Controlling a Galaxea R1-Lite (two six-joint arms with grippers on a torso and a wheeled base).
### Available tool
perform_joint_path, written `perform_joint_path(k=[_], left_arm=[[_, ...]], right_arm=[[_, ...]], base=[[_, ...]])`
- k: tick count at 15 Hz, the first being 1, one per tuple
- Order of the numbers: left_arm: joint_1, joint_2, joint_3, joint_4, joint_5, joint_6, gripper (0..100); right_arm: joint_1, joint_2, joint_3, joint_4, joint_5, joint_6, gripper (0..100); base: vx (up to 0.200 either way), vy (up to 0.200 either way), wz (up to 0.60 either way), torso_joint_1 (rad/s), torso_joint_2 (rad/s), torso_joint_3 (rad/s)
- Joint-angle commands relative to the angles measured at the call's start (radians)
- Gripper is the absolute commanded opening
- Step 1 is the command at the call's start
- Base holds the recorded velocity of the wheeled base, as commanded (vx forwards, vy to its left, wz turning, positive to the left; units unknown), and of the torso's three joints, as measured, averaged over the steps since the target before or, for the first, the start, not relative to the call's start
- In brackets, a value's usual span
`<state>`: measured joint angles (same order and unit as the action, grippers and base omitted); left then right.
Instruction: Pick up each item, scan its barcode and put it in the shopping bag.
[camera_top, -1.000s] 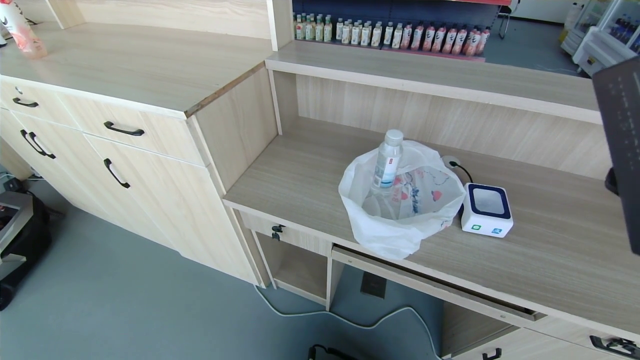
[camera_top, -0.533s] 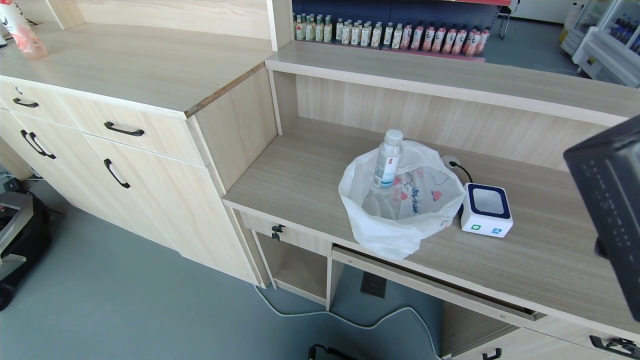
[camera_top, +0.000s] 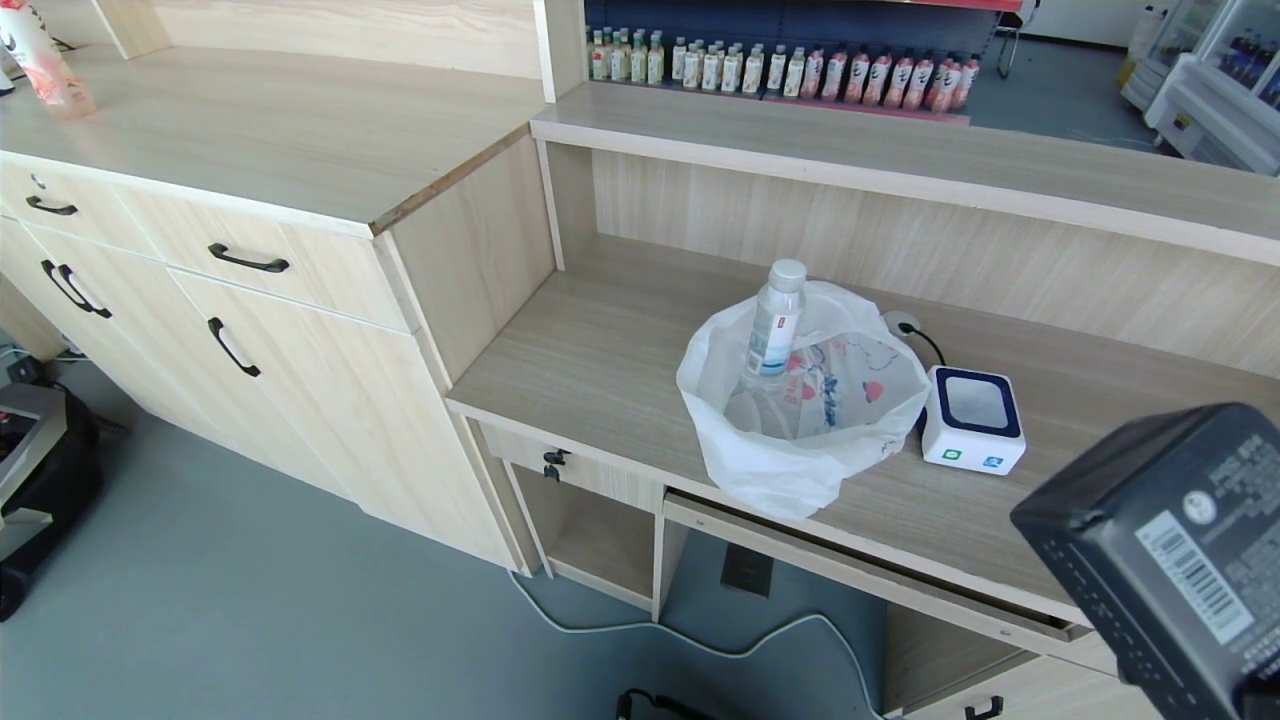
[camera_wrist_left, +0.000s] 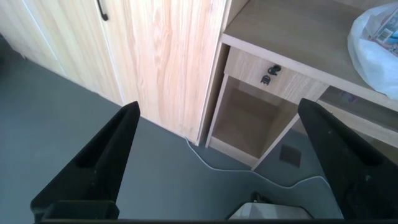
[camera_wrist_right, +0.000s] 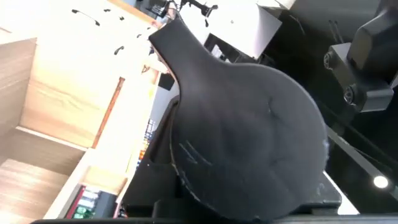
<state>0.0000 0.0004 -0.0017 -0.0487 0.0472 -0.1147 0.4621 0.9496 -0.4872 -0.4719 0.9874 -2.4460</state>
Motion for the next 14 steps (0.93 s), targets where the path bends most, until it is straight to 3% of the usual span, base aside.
perform_joint_path(k=[1, 14], left_arm=[[0.000, 0.000, 0.000, 0.000, 0.000, 0.000, 100], [0.000, 0.000, 0.000, 0.000, 0.000, 0.000, 100]], right_arm=[[0.007, -0.008, -0.002, 0.001, 0.008, -0.001, 0], [0.070, -0.002, -0.017, 0.004, 0.076, 0.005, 0]], base=[[0.000, 0.000, 0.00, 0.000, 0.00, 0.000], [0.000, 0.000, 0.00, 0.000, 0.00, 0.000]])
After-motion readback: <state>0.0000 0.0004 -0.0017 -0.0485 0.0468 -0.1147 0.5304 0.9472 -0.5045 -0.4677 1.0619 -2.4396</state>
